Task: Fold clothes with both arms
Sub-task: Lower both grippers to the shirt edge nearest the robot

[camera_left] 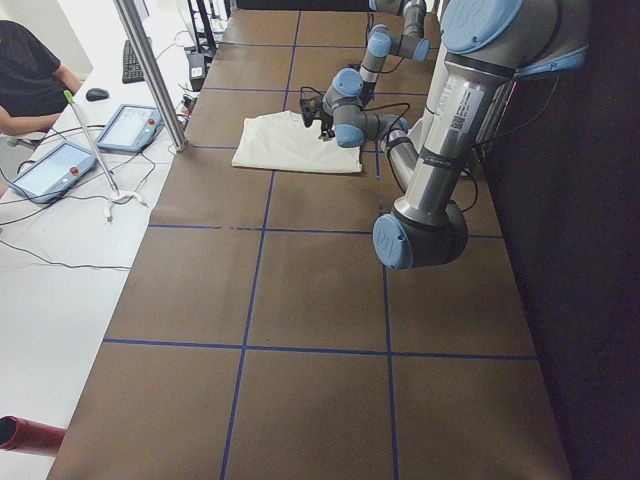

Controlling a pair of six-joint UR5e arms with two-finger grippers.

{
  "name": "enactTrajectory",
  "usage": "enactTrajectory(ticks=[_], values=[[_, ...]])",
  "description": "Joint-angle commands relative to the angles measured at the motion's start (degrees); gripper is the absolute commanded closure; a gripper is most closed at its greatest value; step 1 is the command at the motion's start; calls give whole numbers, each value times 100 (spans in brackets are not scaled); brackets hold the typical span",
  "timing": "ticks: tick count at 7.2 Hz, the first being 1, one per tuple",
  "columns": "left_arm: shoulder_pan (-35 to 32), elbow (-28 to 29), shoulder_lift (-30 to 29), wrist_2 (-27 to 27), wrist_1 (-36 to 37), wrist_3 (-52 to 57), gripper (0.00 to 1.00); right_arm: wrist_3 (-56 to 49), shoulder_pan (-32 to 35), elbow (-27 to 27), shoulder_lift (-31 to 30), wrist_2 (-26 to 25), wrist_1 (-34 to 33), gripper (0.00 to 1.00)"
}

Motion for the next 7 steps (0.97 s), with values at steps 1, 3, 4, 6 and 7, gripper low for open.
enactTrajectory(ticks=[1,3,4,6,7], values=[[822,-195,373,797,120,-365,0,0,0,20,-9,2,1,100],[982,-82,506,765,312,-718,16,0,0,-15,-9,2,1,100],[1106,32,463,774,331,-763,22,9,0,-24,-9,-7,-8,100],[1133,148,480,774,322,-799,28,9,-9,-7,-1,10,-8,100],[1142,183,471,774,322,-799,29,9,-9,2,8,37,-8,100]])
